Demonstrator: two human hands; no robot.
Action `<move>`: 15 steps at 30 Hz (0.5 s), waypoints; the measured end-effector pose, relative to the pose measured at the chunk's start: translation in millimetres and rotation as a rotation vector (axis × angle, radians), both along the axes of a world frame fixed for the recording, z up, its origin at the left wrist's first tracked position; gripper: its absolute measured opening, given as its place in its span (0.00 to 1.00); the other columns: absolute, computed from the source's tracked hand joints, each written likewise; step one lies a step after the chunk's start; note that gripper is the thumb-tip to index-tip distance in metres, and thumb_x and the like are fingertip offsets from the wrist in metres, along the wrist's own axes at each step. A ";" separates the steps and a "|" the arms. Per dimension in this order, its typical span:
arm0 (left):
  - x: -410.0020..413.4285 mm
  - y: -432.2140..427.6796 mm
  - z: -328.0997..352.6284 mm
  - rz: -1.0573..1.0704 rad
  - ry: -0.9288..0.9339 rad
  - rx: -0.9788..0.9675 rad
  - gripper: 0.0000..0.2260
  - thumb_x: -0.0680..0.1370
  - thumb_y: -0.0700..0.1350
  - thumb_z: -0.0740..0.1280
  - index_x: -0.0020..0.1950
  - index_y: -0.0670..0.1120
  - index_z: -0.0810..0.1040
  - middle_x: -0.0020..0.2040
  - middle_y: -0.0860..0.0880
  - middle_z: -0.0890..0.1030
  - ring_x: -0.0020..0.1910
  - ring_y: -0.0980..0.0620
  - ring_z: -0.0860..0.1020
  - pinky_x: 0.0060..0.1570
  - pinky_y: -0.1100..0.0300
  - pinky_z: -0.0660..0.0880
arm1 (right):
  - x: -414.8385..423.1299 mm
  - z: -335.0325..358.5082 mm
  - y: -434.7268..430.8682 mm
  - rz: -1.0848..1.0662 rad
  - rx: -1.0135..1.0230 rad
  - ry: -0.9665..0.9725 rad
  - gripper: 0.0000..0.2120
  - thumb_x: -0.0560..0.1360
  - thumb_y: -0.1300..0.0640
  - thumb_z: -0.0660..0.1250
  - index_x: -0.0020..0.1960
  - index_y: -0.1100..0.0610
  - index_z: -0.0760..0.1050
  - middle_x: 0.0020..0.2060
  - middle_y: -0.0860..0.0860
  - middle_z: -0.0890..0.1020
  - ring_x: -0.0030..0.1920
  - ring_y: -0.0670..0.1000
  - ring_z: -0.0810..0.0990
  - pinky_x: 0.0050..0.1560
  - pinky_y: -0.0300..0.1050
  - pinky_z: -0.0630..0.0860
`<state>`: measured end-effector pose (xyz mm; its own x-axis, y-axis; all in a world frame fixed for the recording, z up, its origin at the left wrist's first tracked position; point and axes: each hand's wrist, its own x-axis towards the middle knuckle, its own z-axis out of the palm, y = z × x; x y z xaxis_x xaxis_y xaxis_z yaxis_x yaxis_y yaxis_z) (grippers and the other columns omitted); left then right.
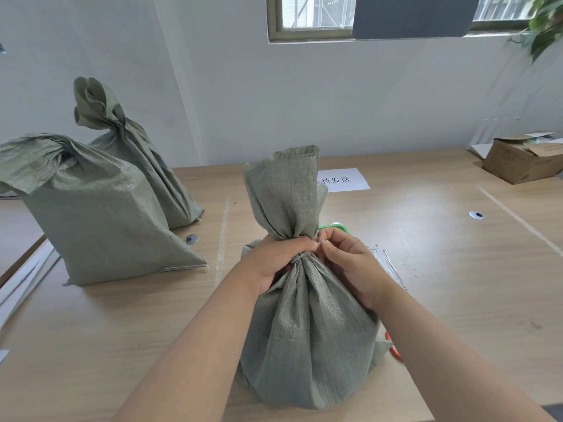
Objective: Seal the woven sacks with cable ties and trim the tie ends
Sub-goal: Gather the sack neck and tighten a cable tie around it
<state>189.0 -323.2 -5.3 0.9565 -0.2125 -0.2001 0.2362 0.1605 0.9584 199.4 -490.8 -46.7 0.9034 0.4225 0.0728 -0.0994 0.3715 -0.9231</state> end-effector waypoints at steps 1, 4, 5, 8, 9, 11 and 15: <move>0.4 0.1 -0.5 0.004 0.003 -0.007 0.08 0.67 0.39 0.73 0.45 0.44 0.84 0.43 0.43 0.84 0.46 0.47 0.82 0.53 0.51 0.78 | -0.1 0.2 0.3 -0.013 -0.024 -0.021 0.14 0.72 0.49 0.75 0.47 0.57 0.75 0.38 0.55 0.74 0.39 0.51 0.71 0.45 0.46 0.69; 0.5 0.4 -1.0 0.015 0.022 -0.046 0.08 0.67 0.39 0.73 0.45 0.43 0.85 0.44 0.43 0.84 0.47 0.46 0.82 0.57 0.49 0.78 | 0.5 0.1 2.0 -0.063 -0.032 -0.068 0.18 0.67 0.44 0.79 0.45 0.56 0.78 0.40 0.54 0.77 0.38 0.51 0.72 0.45 0.45 0.70; 0.2 0.5 -1.0 0.013 0.025 -0.055 0.08 0.67 0.39 0.73 0.46 0.43 0.85 0.45 0.42 0.85 0.47 0.46 0.83 0.57 0.49 0.78 | 0.9 0.3 2.4 -0.077 -0.016 -0.072 0.18 0.66 0.44 0.79 0.45 0.55 0.80 0.41 0.54 0.78 0.38 0.50 0.72 0.45 0.45 0.71; -0.2 1.3 -1.5 -0.005 0.025 -0.059 0.10 0.68 0.38 0.72 0.48 0.41 0.84 0.45 0.40 0.84 0.46 0.44 0.82 0.57 0.48 0.78 | 1.8 0.4 3.2 -0.091 0.029 -0.067 0.17 0.64 0.45 0.81 0.43 0.55 0.82 0.41 0.56 0.78 0.35 0.48 0.74 0.44 0.44 0.70; -0.5 1.5 -1.6 -0.016 0.023 -0.062 0.10 0.68 0.38 0.72 0.49 0.40 0.84 0.45 0.39 0.84 0.46 0.44 0.82 0.57 0.48 0.77 | 1.8 0.7 3.2 -0.085 0.046 -0.056 0.17 0.63 0.45 0.81 0.44 0.55 0.83 0.40 0.56 0.78 0.35 0.47 0.74 0.43 0.44 0.70; -1.0 1.5 -1.6 -0.033 0.024 -0.072 0.10 0.69 0.38 0.72 0.49 0.40 0.84 0.45 0.39 0.83 0.47 0.43 0.81 0.57 0.47 0.77 | 1.8 1.2 2.8 -0.068 0.077 -0.031 0.18 0.63 0.47 0.82 0.45 0.57 0.83 0.37 0.53 0.79 0.34 0.47 0.74 0.40 0.41 0.70; -1.1 2.1 -1.7 -0.041 0.030 -0.077 0.10 0.69 0.38 0.71 0.50 0.39 0.84 0.45 0.38 0.83 0.47 0.43 0.81 0.56 0.48 0.77 | 1.4 3.0 1.9 -0.046 0.117 -0.011 0.16 0.63 0.49 0.82 0.43 0.57 0.83 0.40 0.53 0.82 0.34 0.46 0.75 0.38 0.39 0.72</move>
